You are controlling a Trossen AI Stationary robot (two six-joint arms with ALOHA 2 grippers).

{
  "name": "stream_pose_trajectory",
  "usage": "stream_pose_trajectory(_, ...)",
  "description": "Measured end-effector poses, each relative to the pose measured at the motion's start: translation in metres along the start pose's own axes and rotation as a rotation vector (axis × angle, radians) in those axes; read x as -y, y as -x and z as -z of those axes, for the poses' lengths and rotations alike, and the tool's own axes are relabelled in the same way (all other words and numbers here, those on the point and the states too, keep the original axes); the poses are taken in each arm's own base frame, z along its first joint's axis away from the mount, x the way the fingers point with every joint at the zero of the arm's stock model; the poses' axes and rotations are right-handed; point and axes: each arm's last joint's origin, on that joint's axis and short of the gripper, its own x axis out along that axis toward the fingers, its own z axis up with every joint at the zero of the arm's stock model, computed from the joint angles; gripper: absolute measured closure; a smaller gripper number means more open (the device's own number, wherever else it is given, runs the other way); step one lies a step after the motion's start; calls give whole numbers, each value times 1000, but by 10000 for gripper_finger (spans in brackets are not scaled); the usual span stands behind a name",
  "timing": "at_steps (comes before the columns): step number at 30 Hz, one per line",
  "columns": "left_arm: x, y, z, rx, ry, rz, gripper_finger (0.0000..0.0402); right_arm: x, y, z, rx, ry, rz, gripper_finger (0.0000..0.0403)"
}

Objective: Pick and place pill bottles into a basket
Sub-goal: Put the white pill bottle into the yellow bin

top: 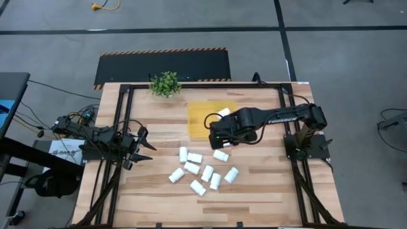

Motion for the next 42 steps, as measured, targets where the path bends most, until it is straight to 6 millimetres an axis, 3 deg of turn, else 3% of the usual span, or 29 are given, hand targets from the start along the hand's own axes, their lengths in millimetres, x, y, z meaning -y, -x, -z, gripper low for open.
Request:
stream_pose_trajectory(5, 0, 0, 0, 0, 0, 0, 225, 3, 0, -1, 40, -43, 31, 23)
stream_pose_trajectory(15, 0, 0, 0, 0, 0, 0, 225, 7, 0, -23, 74, -150, 34, 4)
stream_pose_trajectory(25, 0, 0, 0, 0, 0, 0, 225, 13, -26, -27, 63, -187, 88, 6)
stream_pose_trajectory(36, 0, 0, 0, 0, 0, 0, 225, 14, -26, -36, 70, -216, 75, 3)
stream_pose_trajectory(42, 0, 0, 0, 0, 0, 0, 225, 11, -42, -48, 58, -218, 112, 3)
